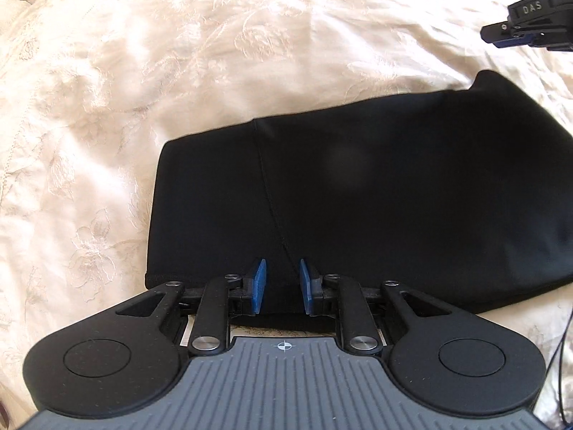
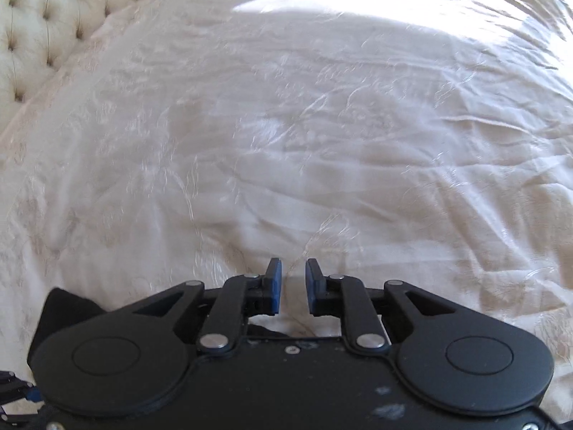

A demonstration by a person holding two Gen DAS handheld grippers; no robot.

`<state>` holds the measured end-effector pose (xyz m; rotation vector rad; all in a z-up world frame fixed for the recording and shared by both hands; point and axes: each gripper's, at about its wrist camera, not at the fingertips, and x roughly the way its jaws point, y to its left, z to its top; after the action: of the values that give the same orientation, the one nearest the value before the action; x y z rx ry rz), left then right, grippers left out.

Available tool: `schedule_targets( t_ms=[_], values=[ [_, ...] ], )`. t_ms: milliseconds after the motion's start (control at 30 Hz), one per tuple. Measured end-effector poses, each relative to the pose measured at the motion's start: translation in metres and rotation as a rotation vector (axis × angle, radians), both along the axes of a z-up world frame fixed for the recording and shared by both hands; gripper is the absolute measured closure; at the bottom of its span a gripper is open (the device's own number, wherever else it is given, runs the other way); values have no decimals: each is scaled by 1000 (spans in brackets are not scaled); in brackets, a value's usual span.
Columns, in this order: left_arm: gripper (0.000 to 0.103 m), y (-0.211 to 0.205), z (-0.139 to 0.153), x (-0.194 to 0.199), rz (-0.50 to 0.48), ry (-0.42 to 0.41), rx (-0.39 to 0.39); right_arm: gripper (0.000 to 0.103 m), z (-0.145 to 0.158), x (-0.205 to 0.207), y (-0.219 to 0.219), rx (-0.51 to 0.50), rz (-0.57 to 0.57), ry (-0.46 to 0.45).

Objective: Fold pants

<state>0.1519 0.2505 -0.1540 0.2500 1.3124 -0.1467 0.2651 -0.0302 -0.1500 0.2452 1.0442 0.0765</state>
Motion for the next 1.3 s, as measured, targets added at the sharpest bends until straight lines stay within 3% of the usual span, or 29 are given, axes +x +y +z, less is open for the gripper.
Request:
schedule_targets(
  t_ms=[100, 200, 400, 667, 833, 1100, 1300],
  values=[
    [83, -6, 18, 0, -28, -58, -26, 86, 23, -21, -17, 8, -41, -44],
    [82, -23, 24, 3, -78, -85, -50, 86, 32, -51, -22, 7, -29, -31],
    [82, -52, 18, -4, -161, -69, -70, 87, 8, -96, -2, -40, 46, 71],
    [82, -64, 1, -30, -229, -16, -25, 93, -33, -66, -1, -137, 18, 122],
    [82, -60, 11, -37, -204, -40, -44, 91, -18, -65, -4, -147, 15, 67],
    [82, -89, 31, -43, -290, -84, -96, 88, 24, -150, -30, -113, -77, 35],
    [82, -132, 34, -52, -391, -117, -103, 87, -1, -217, -63, -147, -180, 161]
  ],
)
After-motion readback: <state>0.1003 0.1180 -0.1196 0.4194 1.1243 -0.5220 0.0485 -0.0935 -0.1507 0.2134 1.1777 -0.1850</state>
